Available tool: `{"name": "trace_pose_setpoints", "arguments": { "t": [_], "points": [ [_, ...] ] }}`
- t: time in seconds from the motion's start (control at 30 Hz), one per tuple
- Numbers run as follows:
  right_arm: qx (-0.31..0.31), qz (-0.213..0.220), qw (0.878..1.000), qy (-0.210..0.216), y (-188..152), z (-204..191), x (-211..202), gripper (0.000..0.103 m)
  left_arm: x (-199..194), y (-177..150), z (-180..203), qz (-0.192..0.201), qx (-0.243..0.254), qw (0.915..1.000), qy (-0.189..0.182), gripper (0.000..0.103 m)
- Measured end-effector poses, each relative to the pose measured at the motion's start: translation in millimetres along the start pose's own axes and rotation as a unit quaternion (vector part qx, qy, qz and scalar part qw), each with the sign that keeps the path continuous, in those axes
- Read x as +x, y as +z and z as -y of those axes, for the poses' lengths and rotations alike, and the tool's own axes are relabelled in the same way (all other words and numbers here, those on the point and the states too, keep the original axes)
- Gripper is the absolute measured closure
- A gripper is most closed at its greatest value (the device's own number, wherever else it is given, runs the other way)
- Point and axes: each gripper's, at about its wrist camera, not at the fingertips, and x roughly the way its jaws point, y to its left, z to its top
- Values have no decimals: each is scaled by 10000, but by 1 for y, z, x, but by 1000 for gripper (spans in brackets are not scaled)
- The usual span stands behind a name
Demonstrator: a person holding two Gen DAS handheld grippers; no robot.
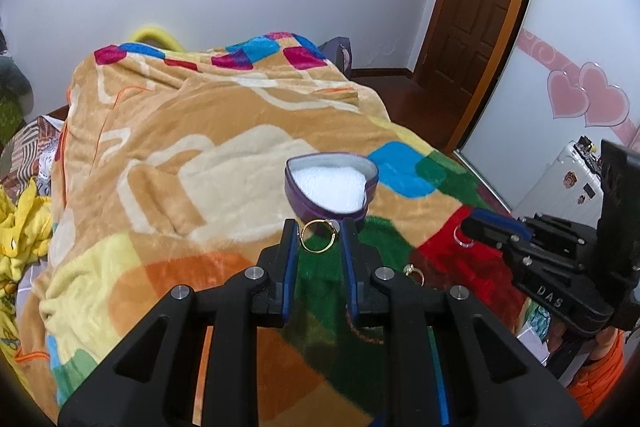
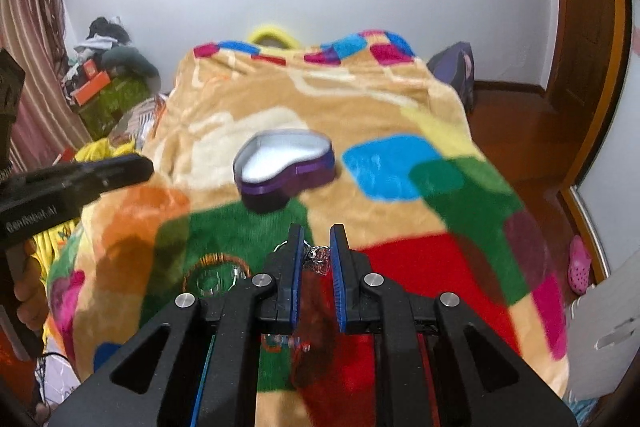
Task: Organize jewelry
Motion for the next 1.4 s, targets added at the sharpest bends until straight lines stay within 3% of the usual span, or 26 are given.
{"name": "trace_pose_setpoints", "arguments": {
  "t": [0.33,0.73,1.4],
  "points": [
    [-26,433,9990,56,34,-3,4,91,9,23,5,163,149,9997,-51,83],
    [-31,478,9987,176,54,2,32,91,43,38,1,37,123,9998,-122,83],
    [-22,-266,9972,702,64,6,92,91,102,37,-4,-583,326,9972,-336,83]
  ]
}}
